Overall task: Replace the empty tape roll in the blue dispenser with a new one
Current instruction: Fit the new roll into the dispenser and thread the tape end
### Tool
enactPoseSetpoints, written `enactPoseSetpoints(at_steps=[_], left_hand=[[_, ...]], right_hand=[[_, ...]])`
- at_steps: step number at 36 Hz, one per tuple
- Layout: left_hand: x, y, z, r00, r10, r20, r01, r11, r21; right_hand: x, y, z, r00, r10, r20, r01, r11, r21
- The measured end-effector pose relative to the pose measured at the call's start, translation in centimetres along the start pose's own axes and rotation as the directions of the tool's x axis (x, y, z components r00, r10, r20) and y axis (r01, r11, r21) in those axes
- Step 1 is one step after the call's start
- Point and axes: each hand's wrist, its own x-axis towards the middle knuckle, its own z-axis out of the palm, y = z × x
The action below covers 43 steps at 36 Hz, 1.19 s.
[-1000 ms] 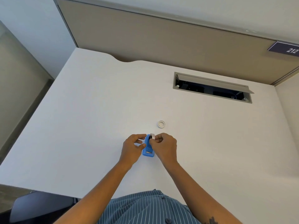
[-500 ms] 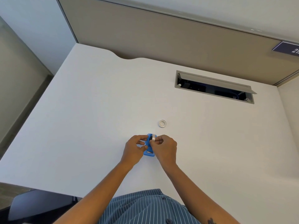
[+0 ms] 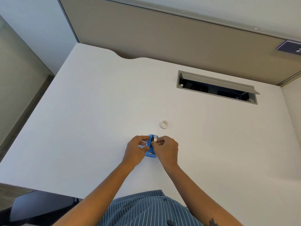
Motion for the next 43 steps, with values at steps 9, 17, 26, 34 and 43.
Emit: enactPoseSetpoints(at_steps=[9, 17, 26, 34, 43], left_hand=[[-0.3, 0.2, -0.3, 0.999, 0.036, 0.031, -0.038, 0.997, 0.067], [-0.6, 0.7, -0.6, 0.986, 0.146, 0.083, -0.156, 0.979, 0.13], [-0.5, 1.7, -0.5, 0.973, 0.165, 0.159, -0.2, 0.95, 0.241], [-0.2, 1.7, -0.5, 0.975, 0.118, 0.19, -0.169, 0.945, 0.279], [-0.2, 1.9, -0.7, 0.974, 0.099, 0.204, -0.157, 0.942, 0.296]], right_hand=[[0.1, 0.3, 0.2, 1.0, -0.018, 0.011, 0.018, 1.0, -0.005], [0.3, 0.6, 0.1, 0.999, -0.026, 0.047, 0.027, 0.999, -0.029], [0.3, 1.4, -0.4, 0.995, -0.045, 0.085, 0.047, 0.999, -0.023], [0.3, 1.4, -0.5, 0.995, -0.032, 0.099, 0.034, 0.999, -0.02], [0.5, 1.1, -1.0, 0.994, -0.031, 0.107, 0.033, 0.999, -0.017]])
